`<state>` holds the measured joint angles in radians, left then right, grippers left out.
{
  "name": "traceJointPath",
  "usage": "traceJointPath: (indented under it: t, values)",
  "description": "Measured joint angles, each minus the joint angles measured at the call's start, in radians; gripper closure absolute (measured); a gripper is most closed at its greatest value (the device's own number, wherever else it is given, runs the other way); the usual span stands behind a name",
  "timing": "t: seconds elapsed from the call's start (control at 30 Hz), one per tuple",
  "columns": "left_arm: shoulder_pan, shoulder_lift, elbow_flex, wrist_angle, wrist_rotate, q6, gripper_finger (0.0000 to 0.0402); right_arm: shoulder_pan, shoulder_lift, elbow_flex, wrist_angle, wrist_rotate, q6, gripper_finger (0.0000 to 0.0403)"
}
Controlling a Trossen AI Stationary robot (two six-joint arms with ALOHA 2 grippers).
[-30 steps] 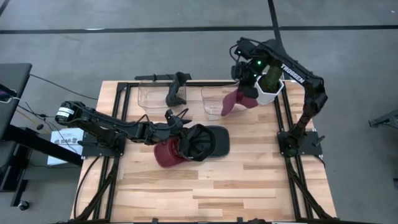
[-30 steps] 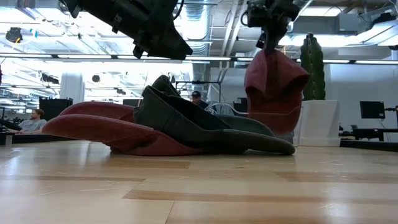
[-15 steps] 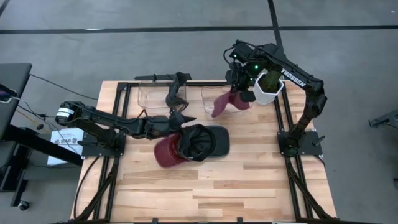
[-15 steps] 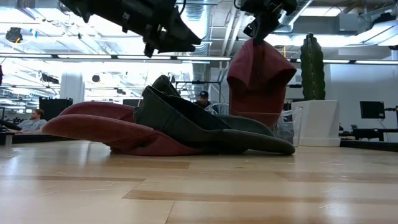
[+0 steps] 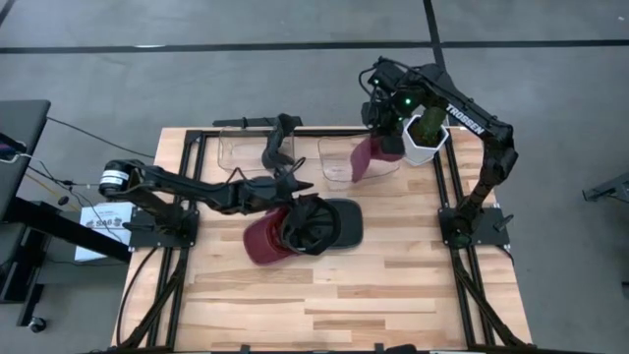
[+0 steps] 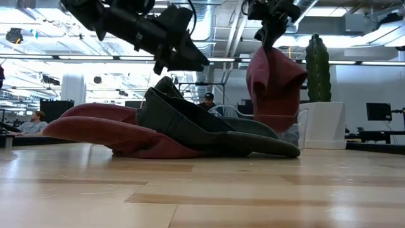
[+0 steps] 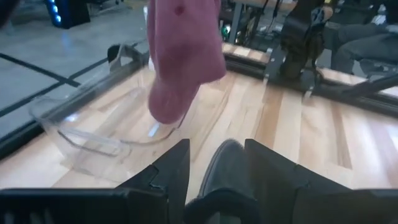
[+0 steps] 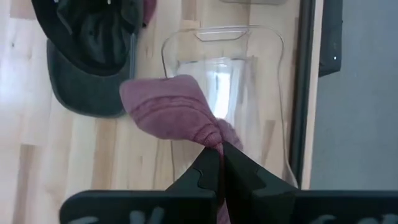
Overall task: Pick & Place hat
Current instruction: Put the red cap into the right transparent bin
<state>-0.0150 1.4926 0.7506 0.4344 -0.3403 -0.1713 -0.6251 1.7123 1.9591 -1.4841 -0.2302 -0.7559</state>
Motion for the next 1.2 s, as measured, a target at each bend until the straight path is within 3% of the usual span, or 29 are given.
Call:
traceJointPath:
  t: [0.57, 1.2]
  values:
    - [-0.040, 0.053, 0.000, 0.030, -0.002, -0.017, 0.0253, -0.012, 0.011, 0.000, 0.050, -0.001, 0.119, 0.0403]
    - [-0.039, 0.052, 0.000, 0.031, -0.002, -0.009, 0.0253, -0.034, 0.159, -0.001, 0.055, 0.029, 0.067, 0.0403]
